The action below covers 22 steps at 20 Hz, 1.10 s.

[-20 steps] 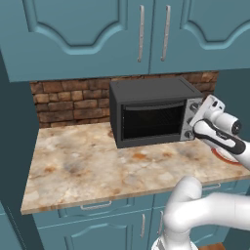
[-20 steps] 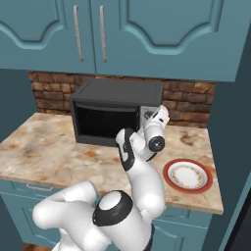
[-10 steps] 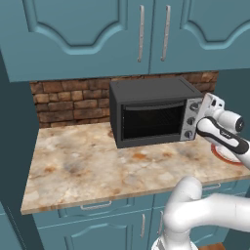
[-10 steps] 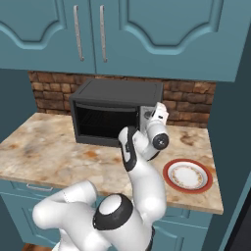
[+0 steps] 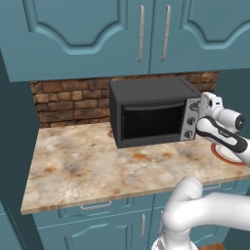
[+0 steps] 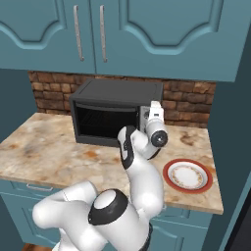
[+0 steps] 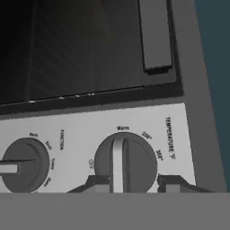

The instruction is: Pull the toaster oven rack outwards. Pick up the baguette from the plate and place it on the toaster oven rack. Close the toaster oven door fully and set the temperature to the lowest setting.

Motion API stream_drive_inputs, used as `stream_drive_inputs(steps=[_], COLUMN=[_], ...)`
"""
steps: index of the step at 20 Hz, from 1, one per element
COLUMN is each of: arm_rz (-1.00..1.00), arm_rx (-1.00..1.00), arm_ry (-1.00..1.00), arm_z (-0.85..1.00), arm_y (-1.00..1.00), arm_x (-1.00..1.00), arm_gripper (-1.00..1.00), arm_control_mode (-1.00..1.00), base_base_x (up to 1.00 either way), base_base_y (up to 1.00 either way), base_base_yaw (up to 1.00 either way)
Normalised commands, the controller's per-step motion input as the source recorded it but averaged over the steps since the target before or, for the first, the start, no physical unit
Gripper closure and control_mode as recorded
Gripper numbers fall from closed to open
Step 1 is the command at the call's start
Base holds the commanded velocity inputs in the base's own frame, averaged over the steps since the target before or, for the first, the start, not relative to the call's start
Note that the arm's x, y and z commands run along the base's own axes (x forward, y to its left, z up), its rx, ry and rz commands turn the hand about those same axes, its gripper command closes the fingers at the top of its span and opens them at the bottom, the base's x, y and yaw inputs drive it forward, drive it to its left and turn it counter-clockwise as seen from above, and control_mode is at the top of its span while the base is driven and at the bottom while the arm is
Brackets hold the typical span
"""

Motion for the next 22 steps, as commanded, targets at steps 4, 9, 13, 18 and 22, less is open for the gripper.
stream_drive_inputs(steps=[4, 9, 13, 18, 22], arm_rz=[0.02, 0.02, 0.03, 0.05, 0.07], arm_rx=[-0.33, -0.30, -0.30, -0.31, -0.28], arm_ry=[-0.04, -0.06, -0.11, -0.15, -0.14], arm_z=[0.00, 0.00, 0.00, -0.10, -0.05], arm_y=[-0.03, 0.00, 0.00, 0.00, -0.02], arm_x=[-0.14, -0.17, -0.21, -0.11, -0.03], arm_gripper=[1.00, 1.00, 1.00, 1.00, 1.00], arm_control_mode=[-1.00, -1.00, -1.00, -1.00, -1.00], base_base_x=[0.00, 0.00, 0.00, 0.00, 0.00], base_base_y=[0.00, 0.00, 0.00, 0.00, 0.00], base_base_yaw=[0.00, 0.00, 0.00, 0.00, 0.00])
